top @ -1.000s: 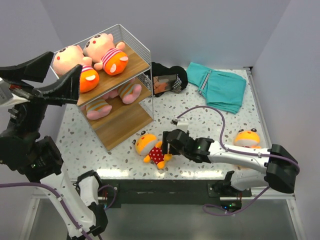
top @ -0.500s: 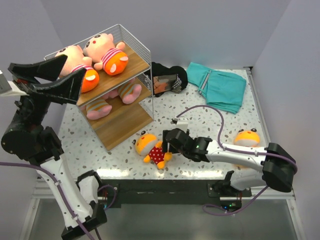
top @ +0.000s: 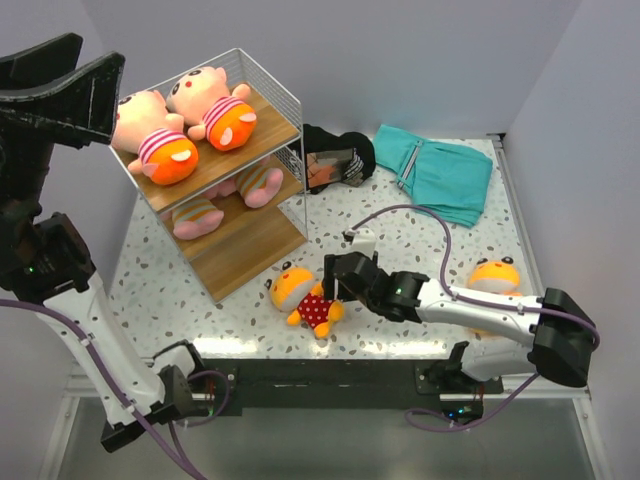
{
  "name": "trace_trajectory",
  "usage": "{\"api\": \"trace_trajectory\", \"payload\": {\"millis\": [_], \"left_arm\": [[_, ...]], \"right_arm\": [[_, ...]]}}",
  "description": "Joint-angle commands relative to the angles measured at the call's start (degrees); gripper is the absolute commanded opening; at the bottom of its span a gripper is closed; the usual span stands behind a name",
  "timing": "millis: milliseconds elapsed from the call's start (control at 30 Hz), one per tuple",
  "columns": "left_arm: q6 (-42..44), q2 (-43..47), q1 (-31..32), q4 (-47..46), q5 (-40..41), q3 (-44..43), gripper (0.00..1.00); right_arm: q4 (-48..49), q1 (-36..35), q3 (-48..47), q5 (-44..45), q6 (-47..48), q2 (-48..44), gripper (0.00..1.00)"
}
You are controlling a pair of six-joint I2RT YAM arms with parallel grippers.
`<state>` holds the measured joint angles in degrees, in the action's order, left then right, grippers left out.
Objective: Place and organize the stuffed toys onto the shelf
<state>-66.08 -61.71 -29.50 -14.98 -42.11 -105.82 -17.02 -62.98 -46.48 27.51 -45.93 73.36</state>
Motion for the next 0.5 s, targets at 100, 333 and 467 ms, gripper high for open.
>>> {"api": "trace_trajectory", "payload": {"millis": [100,333,467], "left_arm": [[9.3,-10.1,0.0,19.9,6.5,-13.1,0.91],[16.8,-15.6,13.2,26.6,14.9,-17.3,0.88],[27.5,-19.8,31.7,31.1,20.4,-17.5,0.84]], "right_arm": [[2.6,0.1,-2.9,1.8,2.0,-0.9,0.74],[3.5,0.1,-2.8,2.3,2.9,-0.8,0.74],[3.9,0.1,-3.1,2.2,3.0,0.0,0.74]]}}
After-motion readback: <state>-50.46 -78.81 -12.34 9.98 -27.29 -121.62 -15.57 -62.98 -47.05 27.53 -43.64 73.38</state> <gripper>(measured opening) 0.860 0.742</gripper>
